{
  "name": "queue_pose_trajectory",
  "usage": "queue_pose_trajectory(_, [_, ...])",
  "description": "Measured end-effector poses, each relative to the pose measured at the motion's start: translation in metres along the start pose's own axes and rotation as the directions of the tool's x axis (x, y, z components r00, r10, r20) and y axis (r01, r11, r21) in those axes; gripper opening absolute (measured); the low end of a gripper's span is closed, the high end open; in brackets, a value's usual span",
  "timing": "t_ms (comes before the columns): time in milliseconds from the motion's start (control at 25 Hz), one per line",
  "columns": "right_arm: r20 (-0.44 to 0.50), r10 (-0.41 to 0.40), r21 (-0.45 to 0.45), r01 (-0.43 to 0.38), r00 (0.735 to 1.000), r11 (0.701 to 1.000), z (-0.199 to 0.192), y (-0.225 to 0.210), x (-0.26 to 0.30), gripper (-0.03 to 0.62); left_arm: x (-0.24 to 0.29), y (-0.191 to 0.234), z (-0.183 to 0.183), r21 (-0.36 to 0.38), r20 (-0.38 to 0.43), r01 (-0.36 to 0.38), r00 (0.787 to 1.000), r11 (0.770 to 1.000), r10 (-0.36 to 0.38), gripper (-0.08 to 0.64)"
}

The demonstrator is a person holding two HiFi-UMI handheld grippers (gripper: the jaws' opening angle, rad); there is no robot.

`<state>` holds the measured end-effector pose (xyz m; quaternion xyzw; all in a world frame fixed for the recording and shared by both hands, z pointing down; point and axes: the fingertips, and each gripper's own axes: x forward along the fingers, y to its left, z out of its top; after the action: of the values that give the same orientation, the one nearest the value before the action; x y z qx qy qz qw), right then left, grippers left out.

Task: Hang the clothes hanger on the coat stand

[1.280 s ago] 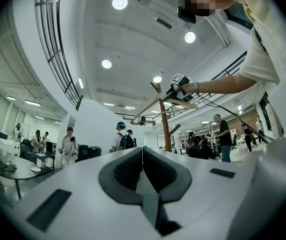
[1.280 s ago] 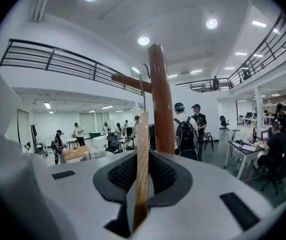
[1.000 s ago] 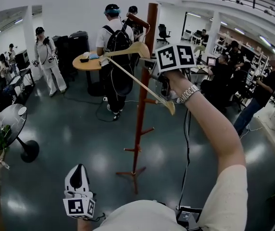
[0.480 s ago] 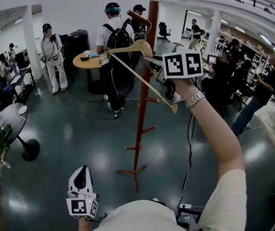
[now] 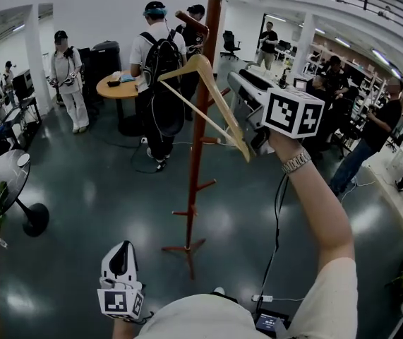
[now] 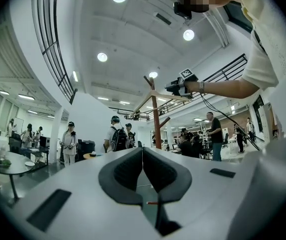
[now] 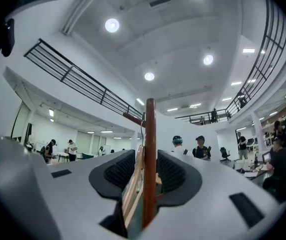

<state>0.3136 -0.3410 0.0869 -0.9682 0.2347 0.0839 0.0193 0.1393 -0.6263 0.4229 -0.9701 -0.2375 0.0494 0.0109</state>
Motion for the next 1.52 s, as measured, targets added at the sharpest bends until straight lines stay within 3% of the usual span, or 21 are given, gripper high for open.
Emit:
queue_pose_trajectory(200, [0.137,-0.113,-0.123,0.13,0.984,0.984,0.018,-0.011,-0.062,0.13,0.006,-0.025,-0.003,0.001,-0.007,0.058,0.998,0.998,-0.058,0.014])
queue_pose_trajectory(400, [0.262,-0.215,-0.236,0.278,0.941,0.931,0.015,-0.01,-0.13,0.127,0.017,-0.051,-0.002,-0.003,0.004,0.126,0.992,0.992,-0.126,0.014])
queue_pose_trajectory(520, [0.308,-0.205,-0.288,0.296,0.929,0.911,0.001,0.004,-0.175,0.046,0.024,-0.071,0.0,0.004,0.009,0.161,0.987,0.987,-0.161,0.014])
queue_pose_trajectory(640, [0.367,-0.229,-0.289,0.345,0.901,0.893,-0.019,0.024,-0.213,0.021,0.031,-0.075,0.006,0.008,0.024,0.17,0.985,0.985,-0.17,0.014])
queue_pose_trajectory(720, [0.367,-0.247,-0.244,0.349,0.897,0.905,-0.042,0.036,-0.23,0.018,0.037,-0.078,0.014,0.017,0.043,0.172,0.984,0.985,-0.172,0.014])
queue_pose_trajectory(920, [0.217,-0.245,-0.055,0.262,0.945,0.963,-0.14,0.056,-0.244,0.018,0.043,-0.09,0.036,0.024,0.078,0.153,0.985,0.988,-0.154,0.014])
queue_pose_trajectory(1080, [0.071,-0.209,0.063,0.204,0.975,0.977,-0.229,0.082,-0.243,0.018,0.033,-0.094,0.034,-0.005,0.099,0.108,0.989,0.994,-0.107,0.014])
queue_pose_trajectory(1200, [-0.016,-0.126,0.154,0.127,0.992,0.98,-0.278,0.114,-0.223,0.018,0.021,-0.074,0.011,-0.005,0.042,0.054,0.998,0.999,-0.054,0.014])
queue_pose_trajectory(1440, [-0.105,0.126,0.125,-0.113,0.987,0.986,-0.307,0.174,-0.165,0.018,0.012,-0.042,-0.024,-0.014,-0.07,-0.042,0.997,0.999,0.041,0.014])
queue_pose_trajectory(1520, [-0.107,0.176,0.125,-0.162,0.979,0.979,-0.308,0.187,-0.156,0.02,0.01,-0.041,-0.021,-0.051,-0.033,-0.077,0.997,0.996,0.075,0.014])
